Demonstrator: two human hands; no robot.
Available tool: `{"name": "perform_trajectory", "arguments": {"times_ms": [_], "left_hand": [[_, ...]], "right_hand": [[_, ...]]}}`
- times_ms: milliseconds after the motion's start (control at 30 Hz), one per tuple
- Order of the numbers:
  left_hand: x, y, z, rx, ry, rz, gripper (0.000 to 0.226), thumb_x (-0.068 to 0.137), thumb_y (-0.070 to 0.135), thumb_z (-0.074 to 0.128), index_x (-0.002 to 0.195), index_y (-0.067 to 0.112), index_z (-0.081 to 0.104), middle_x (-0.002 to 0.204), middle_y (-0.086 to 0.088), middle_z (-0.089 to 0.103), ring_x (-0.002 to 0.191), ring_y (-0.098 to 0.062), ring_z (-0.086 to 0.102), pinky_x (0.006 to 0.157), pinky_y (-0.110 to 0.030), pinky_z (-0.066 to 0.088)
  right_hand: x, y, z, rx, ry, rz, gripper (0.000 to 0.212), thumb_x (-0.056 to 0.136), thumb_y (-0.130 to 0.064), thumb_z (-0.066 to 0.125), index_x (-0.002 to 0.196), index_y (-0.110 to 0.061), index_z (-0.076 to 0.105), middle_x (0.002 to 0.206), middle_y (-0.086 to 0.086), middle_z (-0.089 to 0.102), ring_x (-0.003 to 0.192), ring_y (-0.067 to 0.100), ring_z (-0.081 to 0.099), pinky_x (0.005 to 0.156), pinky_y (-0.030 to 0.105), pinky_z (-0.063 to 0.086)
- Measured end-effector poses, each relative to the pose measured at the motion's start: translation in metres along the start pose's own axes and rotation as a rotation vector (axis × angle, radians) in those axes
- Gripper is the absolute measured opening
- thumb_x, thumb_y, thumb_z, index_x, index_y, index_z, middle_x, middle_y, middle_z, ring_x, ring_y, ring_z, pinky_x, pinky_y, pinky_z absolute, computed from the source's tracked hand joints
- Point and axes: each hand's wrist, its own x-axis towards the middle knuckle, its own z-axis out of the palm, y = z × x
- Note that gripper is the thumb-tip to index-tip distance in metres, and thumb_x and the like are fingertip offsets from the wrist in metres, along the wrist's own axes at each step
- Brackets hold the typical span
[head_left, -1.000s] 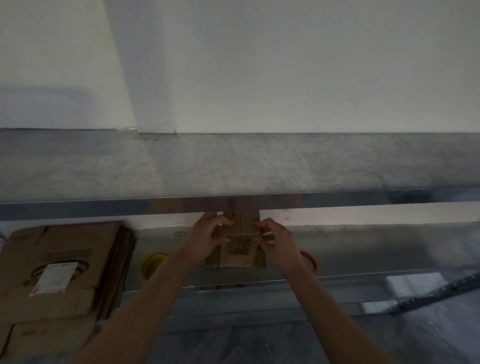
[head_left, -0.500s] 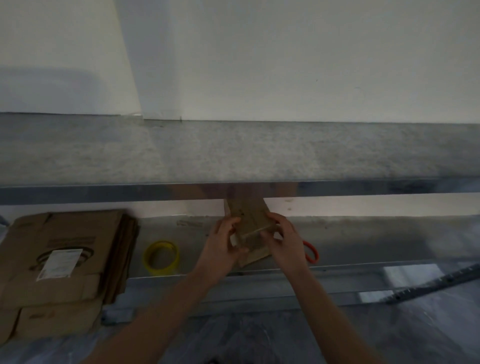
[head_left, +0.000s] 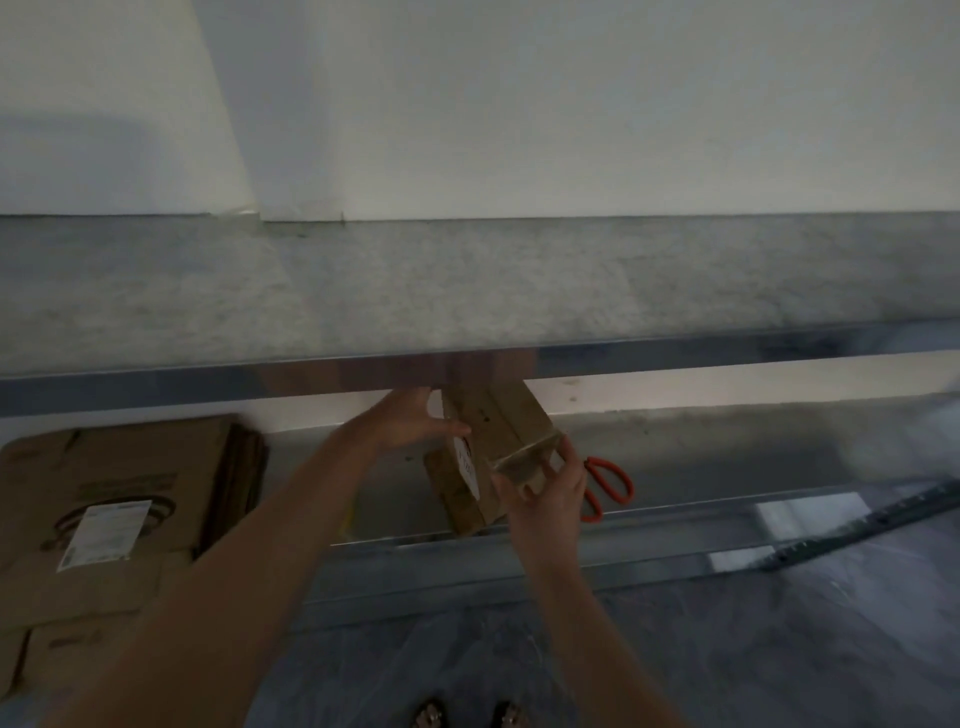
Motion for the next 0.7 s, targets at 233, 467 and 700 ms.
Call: {"name": "perform_trajectory", "arguments": {"times_ms": [233,467,700], "left_hand": [[-0.061,-0.028,0.035,-0.112,0.284,0.048,0.088,0.068,0.031,0.086,0.139,0.043,0.036,0.109,0.009,0.048,0.097,-0.005,0.057,0.084,-0.013,0.046],[-0.09,-0.021,0.056,-0.461,0.37,0.003,0.069,0.068,0.009,0.085,0.114,0.039,0.042,0.116,0.003,0.06,0.086,-0.01,0.068,0.067,-0.022,0.057],[-0.086,-0.014,0.039,-0.142,0.255,-0.108,0.111,0.056,0.038,0.089,0.141,0.042,0.018,0.134,0.007,0.028,0.116,-0.015,0.045,0.099,-0.037,0.046]], "right_hand": [[0.011,0.019,-0.032,0.099,-0.124,-0.064,0.025,0.096,-0.028,0.062,0.12,-0.033,0.059,0.116,-0.009,0.067,0.111,0.011,0.064,0.093,0.033,0.055],[0.031,0.01,-0.031,0.09,-0.345,0.02,0.045,0.088,-0.035,0.07,0.122,-0.039,0.04,0.113,-0.023,0.062,0.109,-0.005,0.06,0.09,0.023,0.051],[0.052,-0.011,-0.019,-0.215,-0.23,0.059,0.067,0.091,-0.052,0.06,0.147,-0.027,0.033,0.144,0.003,0.037,0.114,0.019,0.055,0.089,0.031,0.049]]}}
